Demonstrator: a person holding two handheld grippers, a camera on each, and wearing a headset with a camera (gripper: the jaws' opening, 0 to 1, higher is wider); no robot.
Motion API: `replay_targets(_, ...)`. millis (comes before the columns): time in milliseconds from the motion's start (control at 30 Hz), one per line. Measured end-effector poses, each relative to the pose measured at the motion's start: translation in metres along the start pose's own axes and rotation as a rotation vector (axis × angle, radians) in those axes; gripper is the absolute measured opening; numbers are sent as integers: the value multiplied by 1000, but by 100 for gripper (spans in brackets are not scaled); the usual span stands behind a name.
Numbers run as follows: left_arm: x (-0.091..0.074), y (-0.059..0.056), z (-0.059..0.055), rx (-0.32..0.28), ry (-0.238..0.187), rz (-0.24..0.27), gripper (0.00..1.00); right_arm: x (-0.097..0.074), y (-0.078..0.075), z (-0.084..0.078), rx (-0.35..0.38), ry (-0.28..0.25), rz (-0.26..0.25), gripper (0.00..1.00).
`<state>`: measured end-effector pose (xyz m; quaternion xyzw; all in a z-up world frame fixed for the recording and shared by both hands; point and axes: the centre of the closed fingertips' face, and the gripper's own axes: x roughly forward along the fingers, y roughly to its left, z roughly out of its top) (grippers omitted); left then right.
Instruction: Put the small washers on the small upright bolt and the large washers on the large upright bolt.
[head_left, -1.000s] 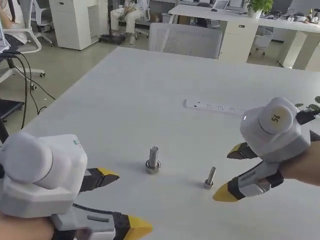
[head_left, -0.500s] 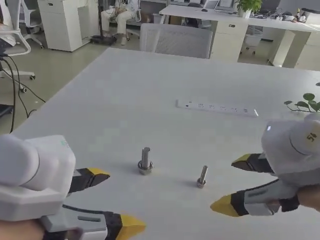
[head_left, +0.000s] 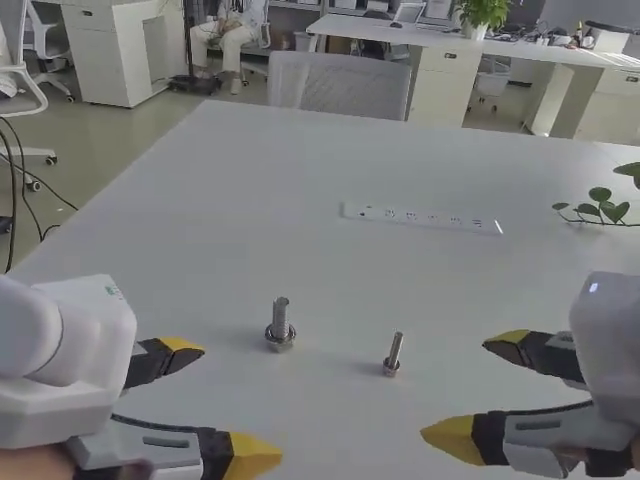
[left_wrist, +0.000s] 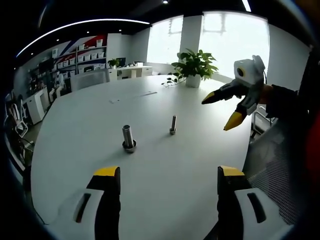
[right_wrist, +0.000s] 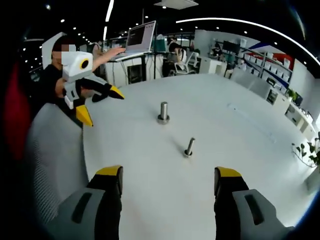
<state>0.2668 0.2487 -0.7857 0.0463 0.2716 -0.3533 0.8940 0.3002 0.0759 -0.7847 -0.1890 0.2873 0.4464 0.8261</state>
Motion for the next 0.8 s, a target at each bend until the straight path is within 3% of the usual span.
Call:
replay_targets(367,-1,6,-5,-53,10,17,94,3,2,-5,50,-5,-39,93)
replay_targets(800,-1,8,-9,-77,23,19,100,1,3,-5,97,-30,-47,98)
